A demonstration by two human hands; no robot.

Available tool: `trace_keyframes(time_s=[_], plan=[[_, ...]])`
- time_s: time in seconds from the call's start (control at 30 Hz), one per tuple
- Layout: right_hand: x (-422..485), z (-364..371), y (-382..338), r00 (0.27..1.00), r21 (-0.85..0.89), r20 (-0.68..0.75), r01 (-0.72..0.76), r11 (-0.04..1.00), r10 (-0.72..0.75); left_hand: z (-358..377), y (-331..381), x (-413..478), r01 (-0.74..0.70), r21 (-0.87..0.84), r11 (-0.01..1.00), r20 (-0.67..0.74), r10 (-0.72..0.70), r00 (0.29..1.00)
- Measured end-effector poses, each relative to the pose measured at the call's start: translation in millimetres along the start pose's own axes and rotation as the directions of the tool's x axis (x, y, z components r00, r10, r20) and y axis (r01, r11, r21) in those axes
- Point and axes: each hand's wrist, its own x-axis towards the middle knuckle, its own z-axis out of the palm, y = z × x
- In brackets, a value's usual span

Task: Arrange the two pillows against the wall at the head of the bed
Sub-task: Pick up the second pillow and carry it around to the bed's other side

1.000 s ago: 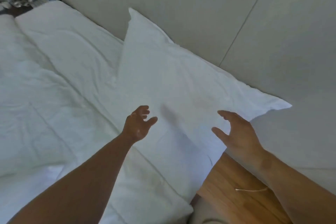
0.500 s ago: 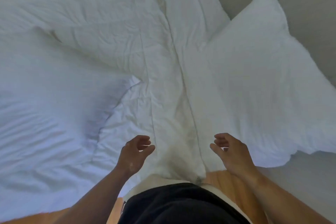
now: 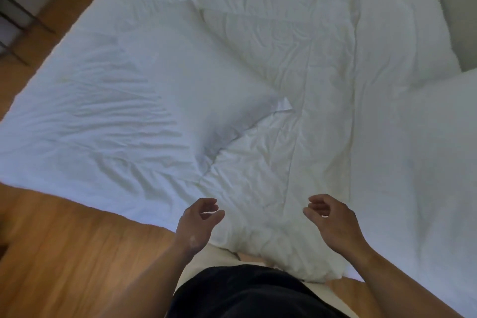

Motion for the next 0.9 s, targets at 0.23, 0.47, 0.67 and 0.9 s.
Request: trace_keyframes(time_s=[0.23,0.47,0.67,0.9], plan=[[74.9,47.3,-94.4,0.996,0.007,-0.081,-0.028,1.000,0.029,-77.5,-1.3,82.3,0.057,-0.035,0.998,0.023,-0.056,0.998],[177.5,66.5,-181.3,0.990,-0.017,-0.117,-0.085,0.996,0.083,-129.6,35.3,195.2,0.092,0.009,0.996,-0.056,-0.091,0.994],[290.8,73.3,-222.4,0.997,-0.190,-0.078,0.004,0.982,-0.020,-115.6,61.8,279.0,0.141,-0.004,0.990,-0.108,-0.140,0.984],[416.1,87.9,-248.6,0.993,-0.317,0.000,0.109,0.942,-0.115,-94.9,81.6,360.8,0.125,-0.129,0.984,-0.281,-0.157,0.947]])
